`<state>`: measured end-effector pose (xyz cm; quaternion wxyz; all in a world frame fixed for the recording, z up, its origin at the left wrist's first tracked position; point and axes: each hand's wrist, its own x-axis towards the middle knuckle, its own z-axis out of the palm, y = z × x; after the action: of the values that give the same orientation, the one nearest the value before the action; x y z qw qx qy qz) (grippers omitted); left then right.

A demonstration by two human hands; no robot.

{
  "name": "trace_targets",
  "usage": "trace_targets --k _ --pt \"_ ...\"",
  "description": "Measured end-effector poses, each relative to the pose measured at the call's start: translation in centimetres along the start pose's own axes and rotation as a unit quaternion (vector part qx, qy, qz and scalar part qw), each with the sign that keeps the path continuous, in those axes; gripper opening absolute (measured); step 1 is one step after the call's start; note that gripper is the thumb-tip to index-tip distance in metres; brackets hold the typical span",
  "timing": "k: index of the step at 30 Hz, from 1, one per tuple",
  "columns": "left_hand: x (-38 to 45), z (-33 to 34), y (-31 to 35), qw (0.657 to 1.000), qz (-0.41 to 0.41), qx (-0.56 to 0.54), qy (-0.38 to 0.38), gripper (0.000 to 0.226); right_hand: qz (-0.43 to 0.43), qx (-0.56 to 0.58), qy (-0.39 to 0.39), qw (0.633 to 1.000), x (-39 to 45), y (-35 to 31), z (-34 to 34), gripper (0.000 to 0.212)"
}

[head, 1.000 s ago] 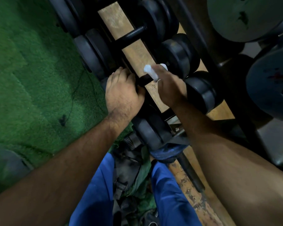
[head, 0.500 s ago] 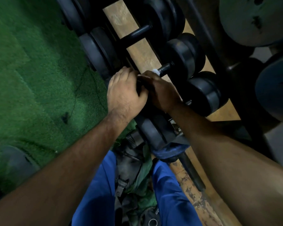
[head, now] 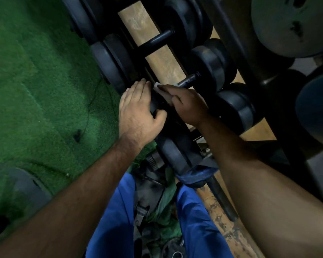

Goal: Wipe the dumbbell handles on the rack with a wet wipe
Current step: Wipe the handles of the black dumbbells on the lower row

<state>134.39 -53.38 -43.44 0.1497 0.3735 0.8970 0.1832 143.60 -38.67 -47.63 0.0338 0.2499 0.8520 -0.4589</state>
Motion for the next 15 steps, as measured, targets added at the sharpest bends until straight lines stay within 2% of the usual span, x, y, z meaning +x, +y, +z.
trace_targets --k 2,6,7,9,11,12,13,15 --pt "0.0 0.1 0.0 1.000 -0.003 0.005 0.003 0.079 -0.017 -0.017 -0.009 1.000 -0.4 -0.4 0.4 0.044" --pt "0.0 0.2 0.2 1.000 -0.010 0.006 0.002 0.078 -0.065 -0.101 -0.055 0.991 -0.9 0.3 0.3 0.053" --pt "0.0 0.1 0.4 1.000 -0.011 0.013 0.001 0.078 -0.068 -0.090 -0.043 0.993 -1.1 0.5 0.3 0.052" --pt "-0.1 -0.1 1.0 0.999 -0.009 0.040 -0.002 0.078 -0.033 -0.078 0.028 0.996 -1.0 0.9 0.0 0.042" --pt "0.0 -0.4 1.4 0.998 -0.003 0.066 -0.005 0.075 0.044 -0.157 0.090 0.983 -0.9 0.8 -0.4 0.040" --pt "0.1 -0.5 1.5 0.998 0.003 0.070 -0.008 0.073 0.055 -0.180 0.107 0.976 -1.0 0.4 -0.5 0.040" --pt "0.3 -0.6 1.5 0.998 0.007 0.069 -0.010 0.070 0.043 -0.178 0.113 0.977 -1.1 0.0 -0.4 0.039" --pt "0.7 -0.6 1.6 0.998 0.011 0.066 -0.015 0.066 -0.036 -0.173 0.085 0.981 -1.4 -0.5 0.0 0.039"
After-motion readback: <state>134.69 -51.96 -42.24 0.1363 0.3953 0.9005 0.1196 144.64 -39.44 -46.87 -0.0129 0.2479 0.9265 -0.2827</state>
